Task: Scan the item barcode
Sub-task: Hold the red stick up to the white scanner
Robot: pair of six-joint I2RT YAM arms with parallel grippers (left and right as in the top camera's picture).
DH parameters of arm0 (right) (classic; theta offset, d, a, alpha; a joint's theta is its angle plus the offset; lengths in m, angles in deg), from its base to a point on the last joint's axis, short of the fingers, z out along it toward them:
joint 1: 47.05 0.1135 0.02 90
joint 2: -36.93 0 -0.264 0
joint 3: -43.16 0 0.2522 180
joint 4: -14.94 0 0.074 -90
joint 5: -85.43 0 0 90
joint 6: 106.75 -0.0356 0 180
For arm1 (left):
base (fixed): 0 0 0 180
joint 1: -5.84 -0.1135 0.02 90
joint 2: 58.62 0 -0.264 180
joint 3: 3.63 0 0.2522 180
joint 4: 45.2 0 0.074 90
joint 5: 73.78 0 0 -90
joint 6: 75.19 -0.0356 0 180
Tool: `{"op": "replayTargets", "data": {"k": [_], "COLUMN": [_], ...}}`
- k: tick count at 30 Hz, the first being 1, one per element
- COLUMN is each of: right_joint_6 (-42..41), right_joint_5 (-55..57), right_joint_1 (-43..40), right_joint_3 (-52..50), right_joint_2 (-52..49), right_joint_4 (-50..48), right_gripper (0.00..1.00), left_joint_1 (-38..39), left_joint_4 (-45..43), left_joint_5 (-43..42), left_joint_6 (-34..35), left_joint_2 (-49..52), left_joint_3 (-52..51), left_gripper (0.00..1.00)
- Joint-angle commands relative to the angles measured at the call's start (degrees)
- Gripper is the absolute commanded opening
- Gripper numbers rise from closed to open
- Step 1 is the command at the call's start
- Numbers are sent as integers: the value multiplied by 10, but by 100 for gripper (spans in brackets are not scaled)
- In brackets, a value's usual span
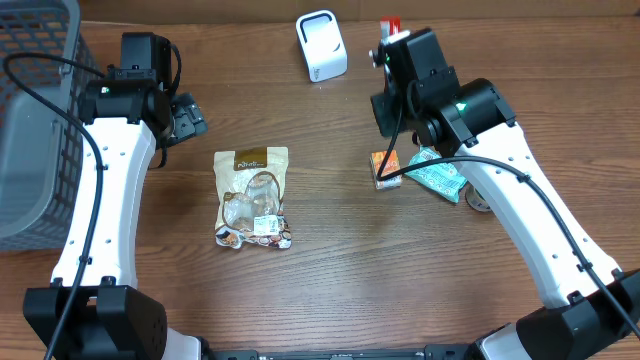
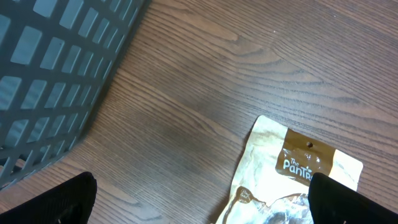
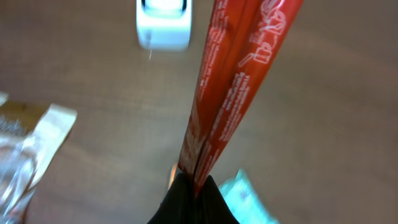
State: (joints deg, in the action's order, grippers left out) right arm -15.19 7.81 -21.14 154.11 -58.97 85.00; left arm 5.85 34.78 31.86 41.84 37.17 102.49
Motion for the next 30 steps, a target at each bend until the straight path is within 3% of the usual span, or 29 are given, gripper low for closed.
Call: {"op": "replayTargets", "data": {"k": [1, 8, 13, 30], "right_joint_6": [66, 213, 339, 580], "right_joint_5": [33, 65, 171, 356], "right_joint_1": [-2, -2, -2, 4], "right_joint_3": [10, 10, 10, 10], "right_joint_2": [0, -41, -110, -355], "right_joint_4": [-48, -173, -273, -615], "right_gripper": [4, 4, 4, 4], "left_joint_1": [0, 0, 0, 0], "left_joint_4": [-1, -1, -1, -1], "left_joint_5": [-2, -3, -2, -2], "left_joint_6": [2, 2, 2, 2], "left_joint_2": [-5, -5, -5, -5], "left_joint_3": [6, 6, 6, 6], "left_gripper": [100, 100, 100, 100]}}
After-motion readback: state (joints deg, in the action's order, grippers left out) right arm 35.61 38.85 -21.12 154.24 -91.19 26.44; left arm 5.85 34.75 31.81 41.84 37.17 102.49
